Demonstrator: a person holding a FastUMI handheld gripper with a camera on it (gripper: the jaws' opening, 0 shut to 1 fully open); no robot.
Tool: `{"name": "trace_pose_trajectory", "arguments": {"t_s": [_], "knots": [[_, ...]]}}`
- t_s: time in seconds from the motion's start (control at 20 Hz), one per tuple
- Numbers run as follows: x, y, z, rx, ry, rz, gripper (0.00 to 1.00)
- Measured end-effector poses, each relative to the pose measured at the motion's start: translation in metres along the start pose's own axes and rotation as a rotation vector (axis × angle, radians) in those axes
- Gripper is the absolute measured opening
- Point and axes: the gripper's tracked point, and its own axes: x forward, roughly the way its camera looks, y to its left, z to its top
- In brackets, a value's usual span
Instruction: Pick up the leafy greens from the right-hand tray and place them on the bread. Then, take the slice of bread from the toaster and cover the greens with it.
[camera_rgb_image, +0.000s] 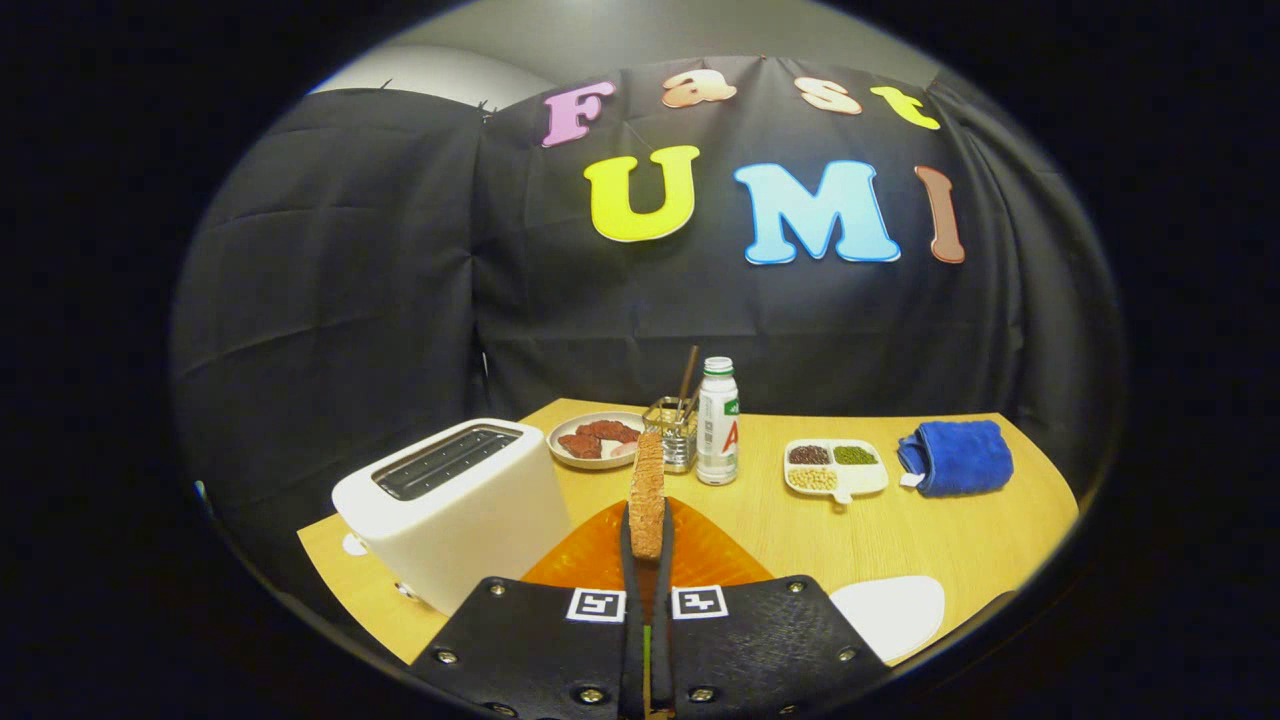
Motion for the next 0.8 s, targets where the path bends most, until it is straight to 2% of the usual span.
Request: {"name": "trace_pose_trajectory", "arguments": {"t_s": [0.15,0.35,0.5,0.8], "knots": [[-0.001,-0.020,-0.013,-0.009,0.021,-0.039,0.03],[0.004,-0.029,-0.033,-0.097,0.036,-0.089,0.03],[0.009,-0.019,-0.054,-0.109,0.072,-0.071,0.03],[0.011,0.007,-0.064,-0.060,0.070,-0.011,0.03]]}}
